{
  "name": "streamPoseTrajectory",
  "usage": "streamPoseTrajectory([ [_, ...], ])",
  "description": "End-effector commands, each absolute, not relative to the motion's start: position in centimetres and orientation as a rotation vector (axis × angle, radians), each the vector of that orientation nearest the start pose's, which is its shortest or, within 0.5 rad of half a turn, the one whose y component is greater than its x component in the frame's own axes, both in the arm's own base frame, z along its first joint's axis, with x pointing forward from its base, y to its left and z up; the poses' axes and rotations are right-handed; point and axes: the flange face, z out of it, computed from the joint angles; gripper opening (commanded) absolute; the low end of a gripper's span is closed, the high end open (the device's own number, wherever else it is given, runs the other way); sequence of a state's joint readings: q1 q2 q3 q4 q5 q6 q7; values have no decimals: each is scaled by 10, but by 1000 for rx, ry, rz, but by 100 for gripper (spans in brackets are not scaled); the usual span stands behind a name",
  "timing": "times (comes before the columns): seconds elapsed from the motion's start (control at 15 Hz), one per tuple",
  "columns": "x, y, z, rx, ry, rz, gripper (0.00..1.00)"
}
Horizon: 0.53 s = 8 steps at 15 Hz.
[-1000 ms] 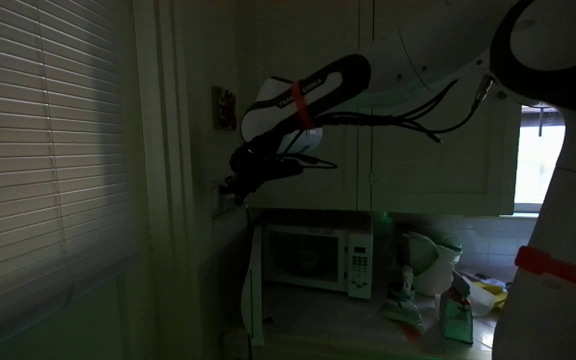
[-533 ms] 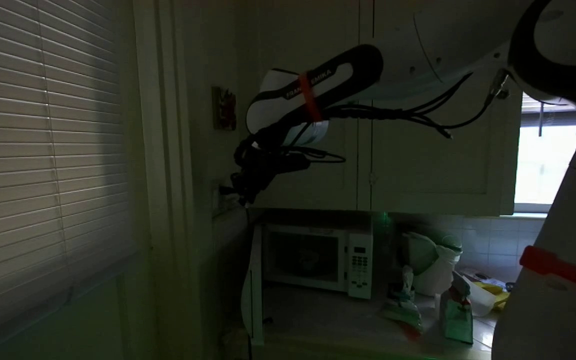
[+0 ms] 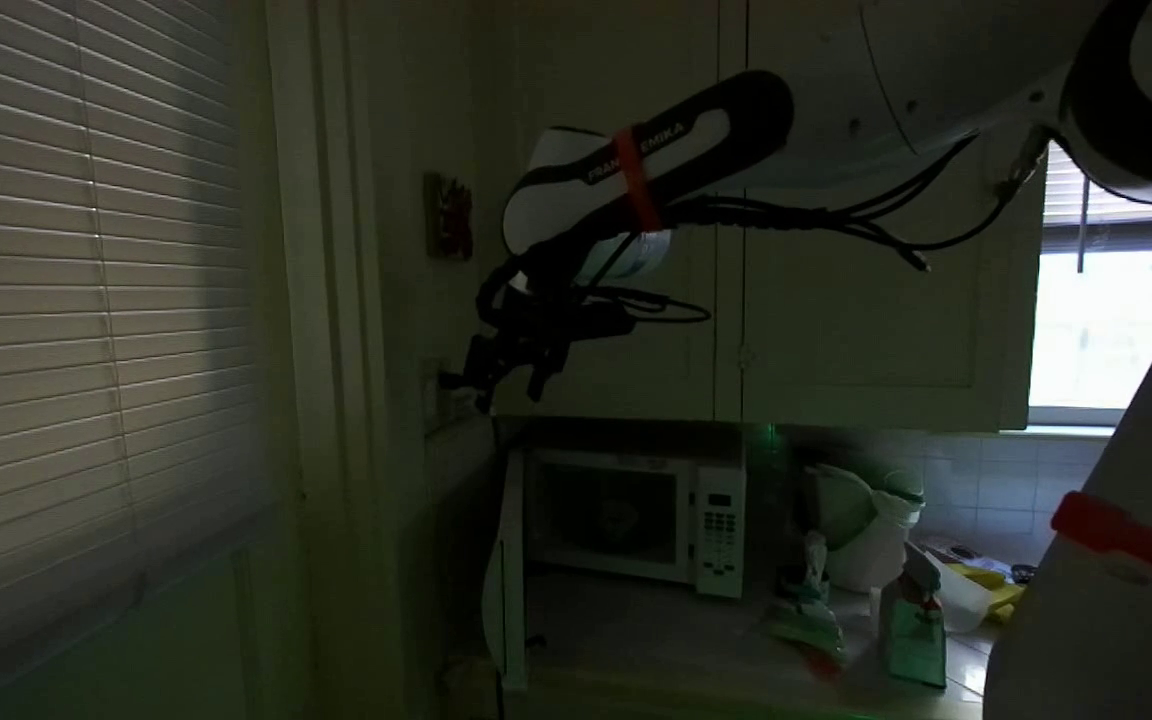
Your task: Turn off the light switch.
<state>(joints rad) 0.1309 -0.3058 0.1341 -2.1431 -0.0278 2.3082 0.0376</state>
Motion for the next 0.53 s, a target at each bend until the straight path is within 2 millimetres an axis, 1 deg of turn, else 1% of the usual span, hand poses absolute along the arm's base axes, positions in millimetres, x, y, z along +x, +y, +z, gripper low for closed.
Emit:
streamPoseTrajectory([
  [0.0, 465, 133, 579, -3059, -215, -655, 100],
  [0.2, 462, 131, 581, -3071, -132, -647, 100],
  [0.27, 473, 134, 582, -3050, -202, -663, 100],
  [0.47, 472, 132, 584, -3050, -166, -665, 100],
])
